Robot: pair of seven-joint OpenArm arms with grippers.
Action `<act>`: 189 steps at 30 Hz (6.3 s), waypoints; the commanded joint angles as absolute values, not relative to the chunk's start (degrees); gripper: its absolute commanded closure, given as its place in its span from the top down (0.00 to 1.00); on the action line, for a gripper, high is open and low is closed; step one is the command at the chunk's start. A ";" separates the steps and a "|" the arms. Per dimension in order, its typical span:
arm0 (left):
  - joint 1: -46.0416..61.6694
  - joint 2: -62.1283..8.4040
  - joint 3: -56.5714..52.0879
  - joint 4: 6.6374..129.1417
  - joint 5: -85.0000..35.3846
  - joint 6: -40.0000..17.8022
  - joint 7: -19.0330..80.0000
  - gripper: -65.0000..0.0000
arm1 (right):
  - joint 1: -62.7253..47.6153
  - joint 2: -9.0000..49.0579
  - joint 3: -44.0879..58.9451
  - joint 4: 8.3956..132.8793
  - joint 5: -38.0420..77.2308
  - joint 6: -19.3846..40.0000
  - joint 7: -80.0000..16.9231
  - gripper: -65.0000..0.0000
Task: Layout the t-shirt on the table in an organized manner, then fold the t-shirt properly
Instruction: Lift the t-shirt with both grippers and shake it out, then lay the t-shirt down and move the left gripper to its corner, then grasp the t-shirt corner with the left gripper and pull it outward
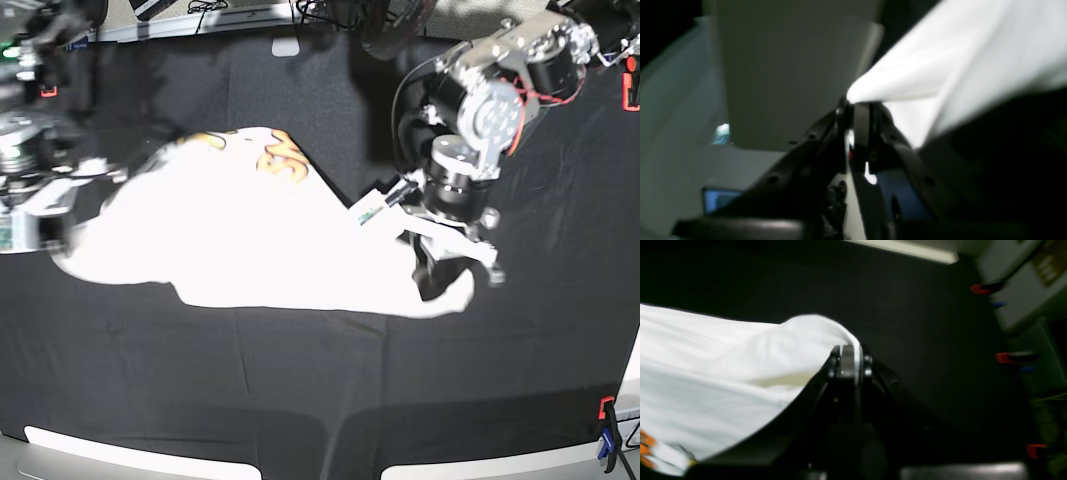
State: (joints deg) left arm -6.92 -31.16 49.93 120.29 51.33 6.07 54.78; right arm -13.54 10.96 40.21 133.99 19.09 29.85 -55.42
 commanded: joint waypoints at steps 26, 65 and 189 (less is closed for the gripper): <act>-7.79 -31.44 49.56 135.00 84.71 31.97 55.75 0.00 | -10.15 34.89 71.35 135.00 42.61 29.50 -52.27 0.00; -7.68 -31.14 49.56 135.00 45.23 33.43 57.60 0.00 | -2.92 31.18 71.13 134.39 43.72 28.01 -55.79 0.00; -11.42 8.54 57.69 76.73 -26.98 -10.72 45.06 0.00 | -2.90 29.17 71.13 132.57 43.70 29.08 -59.05 0.00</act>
